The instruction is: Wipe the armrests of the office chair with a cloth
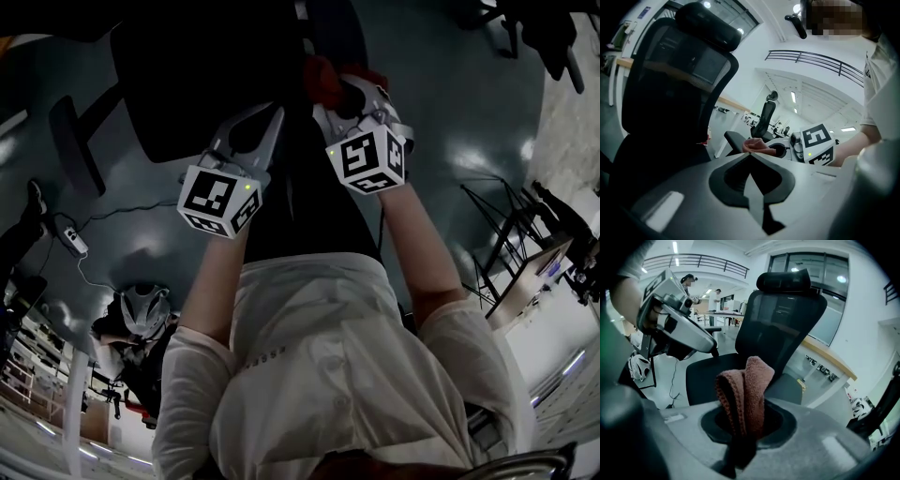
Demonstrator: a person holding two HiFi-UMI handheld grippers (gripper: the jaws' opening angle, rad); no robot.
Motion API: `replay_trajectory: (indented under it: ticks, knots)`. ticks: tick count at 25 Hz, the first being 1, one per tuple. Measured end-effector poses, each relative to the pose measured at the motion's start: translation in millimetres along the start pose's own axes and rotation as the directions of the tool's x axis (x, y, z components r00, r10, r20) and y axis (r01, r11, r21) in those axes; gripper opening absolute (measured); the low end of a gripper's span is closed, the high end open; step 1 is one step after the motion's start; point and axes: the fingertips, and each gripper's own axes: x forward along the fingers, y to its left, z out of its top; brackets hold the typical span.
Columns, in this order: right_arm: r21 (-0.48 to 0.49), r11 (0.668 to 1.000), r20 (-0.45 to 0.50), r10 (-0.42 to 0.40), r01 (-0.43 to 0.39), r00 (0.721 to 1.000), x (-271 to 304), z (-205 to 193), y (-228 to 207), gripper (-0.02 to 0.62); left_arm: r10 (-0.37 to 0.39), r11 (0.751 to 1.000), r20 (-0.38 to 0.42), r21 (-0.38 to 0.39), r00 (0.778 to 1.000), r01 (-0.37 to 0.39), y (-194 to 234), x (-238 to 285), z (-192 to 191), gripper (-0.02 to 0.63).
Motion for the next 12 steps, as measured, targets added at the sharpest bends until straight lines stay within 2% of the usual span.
replay_trajectory:
  ticks: [8, 12]
  knots:
    - [0.153, 0.988, 0.002, -0.035, 0.035, 0.999, -31, -25, 39, 0.054, -0.038, 0.999, -0.020, 0.032, 0.999, 0.039, -25, -24, -24, 0.017]
    - [0.320, 0.947, 0.023, -0.012, 0.004, 1.000, -45, -33, 60, 0.052, -0.039, 0.999, -0.031, 0.030, 0.999, 0.040, -31, -39, -38, 0.017]
